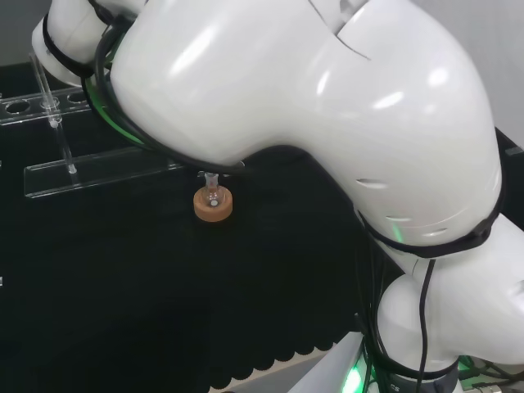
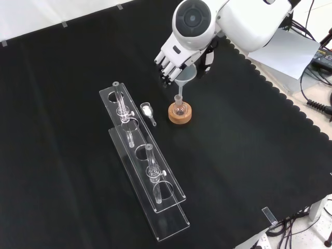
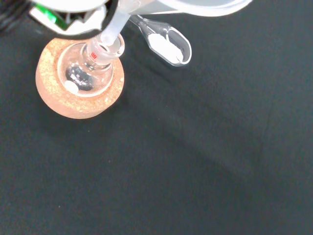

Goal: Place the funnel on the round-bottom flask.

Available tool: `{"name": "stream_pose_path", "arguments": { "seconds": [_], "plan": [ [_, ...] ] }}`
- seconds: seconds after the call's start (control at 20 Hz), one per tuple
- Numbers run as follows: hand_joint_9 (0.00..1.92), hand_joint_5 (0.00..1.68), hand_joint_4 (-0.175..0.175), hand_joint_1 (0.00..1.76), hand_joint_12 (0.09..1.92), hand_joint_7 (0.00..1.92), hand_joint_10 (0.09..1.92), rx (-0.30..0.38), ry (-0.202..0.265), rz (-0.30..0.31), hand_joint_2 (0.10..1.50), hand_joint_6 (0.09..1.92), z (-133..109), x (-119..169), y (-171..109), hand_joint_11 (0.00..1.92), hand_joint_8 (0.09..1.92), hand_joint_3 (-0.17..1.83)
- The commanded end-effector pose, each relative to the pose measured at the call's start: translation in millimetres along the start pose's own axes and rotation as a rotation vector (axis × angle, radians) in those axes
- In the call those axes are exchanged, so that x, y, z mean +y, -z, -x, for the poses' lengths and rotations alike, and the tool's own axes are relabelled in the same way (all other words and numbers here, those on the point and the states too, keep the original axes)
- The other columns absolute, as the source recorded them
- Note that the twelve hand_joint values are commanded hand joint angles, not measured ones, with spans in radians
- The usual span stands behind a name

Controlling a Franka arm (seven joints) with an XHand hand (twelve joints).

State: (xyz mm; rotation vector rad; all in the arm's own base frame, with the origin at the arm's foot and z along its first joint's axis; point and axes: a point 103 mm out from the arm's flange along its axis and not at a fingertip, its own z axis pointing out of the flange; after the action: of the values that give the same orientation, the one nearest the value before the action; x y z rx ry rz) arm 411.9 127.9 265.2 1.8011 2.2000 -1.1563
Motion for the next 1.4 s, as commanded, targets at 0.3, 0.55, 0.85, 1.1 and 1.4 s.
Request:
{"name": "stream_pose_path", "arguments": {
  "seconds": [0.3,0.55,0.85,1.1,1.4],
  "plan": [
    [0.89,0.59,0.020,0.96,1.35,0.49,0.47,0.003,0.007,-0.008,0.71,0.57,-4.1,9.4,-4.2,0.53,0.66,0.72],
    [0.89,0.59,0.020,0.96,1.35,0.49,0.47,-0.001,0.005,-0.013,0.71,0.57,-2.8,12.6,-7.0,0.53,0.66,0.72],
    [0.89,0.59,0.020,0.96,1.35,0.49,0.48,0.011,0.008,-0.010,0.71,0.57,-0.6,12.6,-7.5,0.53,0.66,0.72],
    [0.89,0.59,0.019,0.96,1.34,0.49,0.48,-0.002,0.008,-0.026,0.71,0.57,-3.9,15.5,-6.7,0.53,0.66,0.72],
    [0.89,0.59,0.019,0.96,1.34,0.49,0.48,0.005,-0.001,-0.028,0.71,0.58,-0.8,20.3,-18.3,0.53,0.66,0.72]
  ]
}}
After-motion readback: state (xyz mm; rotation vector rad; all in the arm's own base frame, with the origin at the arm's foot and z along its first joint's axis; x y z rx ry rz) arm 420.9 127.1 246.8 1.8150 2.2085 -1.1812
